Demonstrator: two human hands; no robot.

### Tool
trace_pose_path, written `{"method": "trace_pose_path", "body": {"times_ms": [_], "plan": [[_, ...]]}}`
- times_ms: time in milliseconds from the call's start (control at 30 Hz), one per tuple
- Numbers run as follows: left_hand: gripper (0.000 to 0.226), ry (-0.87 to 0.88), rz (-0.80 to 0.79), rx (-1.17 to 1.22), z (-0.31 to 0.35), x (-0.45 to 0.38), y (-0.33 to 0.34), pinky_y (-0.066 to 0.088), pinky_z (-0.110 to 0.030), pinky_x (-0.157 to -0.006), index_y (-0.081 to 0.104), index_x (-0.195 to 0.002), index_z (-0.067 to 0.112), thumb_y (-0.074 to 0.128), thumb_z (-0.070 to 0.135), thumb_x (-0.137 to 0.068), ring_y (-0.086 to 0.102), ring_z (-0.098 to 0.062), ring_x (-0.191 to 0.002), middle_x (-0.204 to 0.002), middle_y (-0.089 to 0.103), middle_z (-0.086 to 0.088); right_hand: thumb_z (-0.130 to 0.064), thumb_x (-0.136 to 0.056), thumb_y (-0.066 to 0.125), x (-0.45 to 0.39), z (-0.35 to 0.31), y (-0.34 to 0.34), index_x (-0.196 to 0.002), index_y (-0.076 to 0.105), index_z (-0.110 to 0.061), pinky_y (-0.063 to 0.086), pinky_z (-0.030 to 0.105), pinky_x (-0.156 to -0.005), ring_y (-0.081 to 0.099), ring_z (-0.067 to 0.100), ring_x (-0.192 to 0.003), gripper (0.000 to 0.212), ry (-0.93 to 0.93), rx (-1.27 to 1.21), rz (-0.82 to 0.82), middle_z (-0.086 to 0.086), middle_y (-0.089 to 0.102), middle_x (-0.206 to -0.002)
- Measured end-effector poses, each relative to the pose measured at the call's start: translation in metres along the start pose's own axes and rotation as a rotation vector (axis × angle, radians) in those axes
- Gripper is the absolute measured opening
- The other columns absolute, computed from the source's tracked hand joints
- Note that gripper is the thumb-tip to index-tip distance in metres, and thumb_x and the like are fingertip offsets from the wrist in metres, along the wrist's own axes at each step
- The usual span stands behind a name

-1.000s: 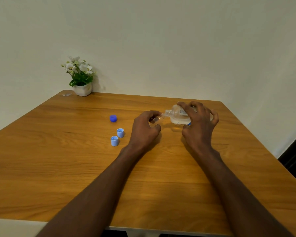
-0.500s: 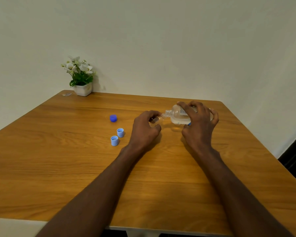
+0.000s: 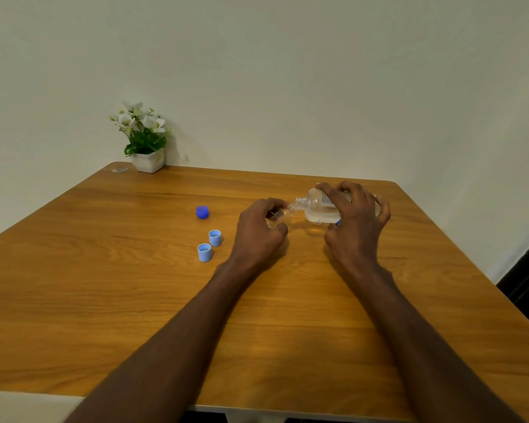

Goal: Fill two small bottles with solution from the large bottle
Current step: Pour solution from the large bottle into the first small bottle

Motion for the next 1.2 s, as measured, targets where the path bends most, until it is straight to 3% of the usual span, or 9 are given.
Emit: {"method": "trace_pose_path", "body": {"times_ms": [567,1200], "plan": [[0.046,-0.008,0.003,0.013,0.0004,0.0002,0.0011,0.043,0.000,-0.081,0.071,-0.125,0.020,0.075,0.005,-0.081,0.061,0.005,-0.100,-0.112,0.068,0.012,0.002,-0.068,0.082,0.0000,0.0013,-0.0002,-0.145,0.055,-0.040,0.013,0.049,-0.121,0.044,0.021,-0.139,0.092,0.006,-0.001,-0.002,-0.004,0.051,-0.142],[0.046,-0.014,0.009,0.019,0.0003,0.0010,0.0016,0.045,-0.006,-0.084,0.071,-0.124,0.020,0.073,0.005,-0.081,0.062,0.003,-0.102,-0.114,0.070,0.011,0.001,-0.069,0.081,0.0000,0.0008,-0.0014,-0.145,0.055,-0.039,0.013,0.049,-0.121,0.044,0.022,-0.139,0.091,0.004,-0.002,-0.010,-0.003,0.051,-0.142]]}}
Point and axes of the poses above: each hand's wrist, its own x-axis away from the middle knuckle, its own y-axis out of the palm, z = x × y, the point moved 5 cm from there along -x, towards the middle knuckle
